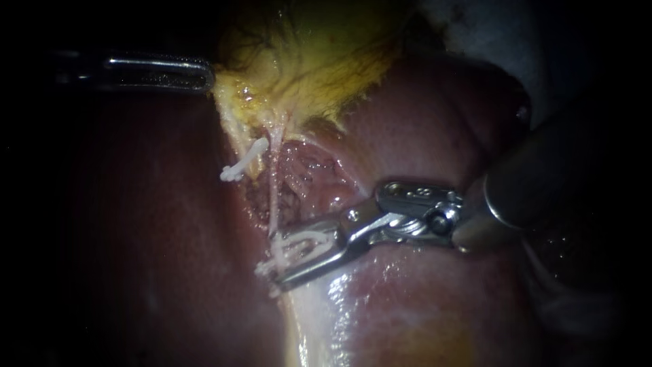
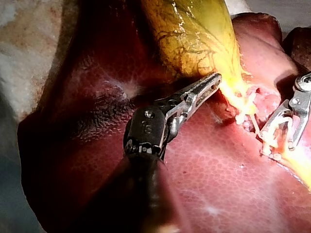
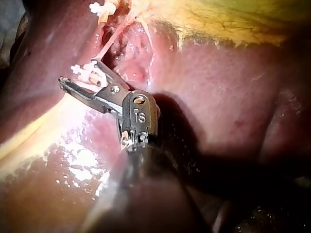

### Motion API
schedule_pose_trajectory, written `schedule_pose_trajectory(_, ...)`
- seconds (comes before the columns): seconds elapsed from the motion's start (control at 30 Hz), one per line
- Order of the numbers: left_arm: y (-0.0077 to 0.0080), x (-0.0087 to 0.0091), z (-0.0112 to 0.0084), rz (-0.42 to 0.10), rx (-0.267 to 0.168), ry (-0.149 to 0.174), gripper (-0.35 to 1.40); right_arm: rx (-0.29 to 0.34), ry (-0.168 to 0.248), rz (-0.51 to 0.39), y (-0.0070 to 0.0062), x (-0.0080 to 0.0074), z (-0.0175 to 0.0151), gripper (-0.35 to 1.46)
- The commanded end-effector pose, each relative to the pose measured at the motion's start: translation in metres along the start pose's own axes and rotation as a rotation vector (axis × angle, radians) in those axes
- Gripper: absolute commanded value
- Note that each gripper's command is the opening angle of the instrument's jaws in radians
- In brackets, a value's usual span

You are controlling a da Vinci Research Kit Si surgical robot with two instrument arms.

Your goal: Clipping first clip right tube

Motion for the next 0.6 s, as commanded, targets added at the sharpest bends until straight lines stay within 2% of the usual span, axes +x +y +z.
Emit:
schedule_pose_trajectory(0.03,0.0,0.0,0.0,0.0,0.0,0.0,-0.35,0.002,0.0,0.0,-0.0002,0.0001,-0.0006,0.59)
schedule_pose_trajectory(0.37,0.0,0.0,0.0,0.0,0.0,0.0,-0.35,0.013,-0.001,-0.008,-0.001,-0.0002,-0.0046,0.6)
schedule_pose_trajectory(0.6,0.0,0.0,0.0,0.0,0.0,0.0,-0.35,0.017,-0.003,-0.009,-0.0011,-0.0006,-0.0057,0.6)
